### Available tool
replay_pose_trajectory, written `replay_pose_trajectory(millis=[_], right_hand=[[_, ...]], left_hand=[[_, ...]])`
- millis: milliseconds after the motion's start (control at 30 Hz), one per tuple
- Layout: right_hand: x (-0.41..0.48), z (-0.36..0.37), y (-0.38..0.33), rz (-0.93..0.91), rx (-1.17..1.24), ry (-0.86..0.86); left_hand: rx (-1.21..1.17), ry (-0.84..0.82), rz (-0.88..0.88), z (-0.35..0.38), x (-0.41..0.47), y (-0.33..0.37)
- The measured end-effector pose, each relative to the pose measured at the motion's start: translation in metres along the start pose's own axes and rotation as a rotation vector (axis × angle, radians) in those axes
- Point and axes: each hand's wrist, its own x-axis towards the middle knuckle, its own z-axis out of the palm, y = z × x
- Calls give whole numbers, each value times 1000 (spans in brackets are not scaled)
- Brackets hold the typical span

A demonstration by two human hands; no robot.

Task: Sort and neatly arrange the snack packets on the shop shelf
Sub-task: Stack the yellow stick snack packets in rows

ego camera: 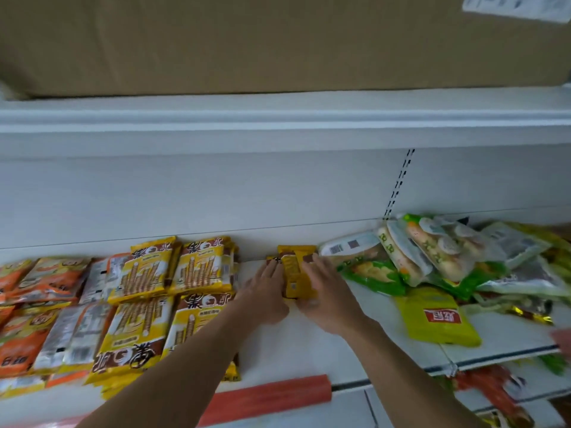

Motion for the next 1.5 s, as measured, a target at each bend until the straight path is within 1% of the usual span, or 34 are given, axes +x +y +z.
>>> replay_pose_trajectory(millis=[67,100,200,267,333,367,467,533,667,733,800,900,1000,1133,1267,1333,1500], right_hand=[[6,11,13,-33,-50,-33],[7,17,19,-54,-66,-21],[5,31,32,-109,-34,136],[5,36,36,-143,-6,242],[5,39,37,-161,3,296],[6,39,36,-164,23,297],[2,34,37,-111,117,230],[0,25,38,-60,215,239],[-1,6,26,106,585,345],[-2,0,13,136,728,401],[-2,-8,-3,143,871,456],[0,-24,-34,108,1060,498],[0,-36,-72,4,1126,526],[1,-31,-117,-144,1064,459],[7,-16,-147,-157,974,404],[11,-6,-157,-188,848,384],[25,23,-176,-292,377,294]], left_hand=[[14,-4,-40,15,10,-2],[30,13,-38,22,13,-3],[66,91,-35,30,19,-5],[74,112,-38,31,22,-5],[78,135,-56,33,21,-3],[71,146,-65,34,20,-2],[22,184,-69,36,16,2],[-19,245,-49,34,12,3],[-203,390,12,17,8,14],[-292,459,59,1,2,20],[-324,512,118,-19,-10,20],[-300,553,178,-55,-31,7],[-319,573,216,-93,-58,-14],[-329,630,260,-117,-100,-56],[-406,682,214,-112,-135,-109],[-406,713,200,-104,-146,-132],[-400,728,121,-85,-155,-178]])
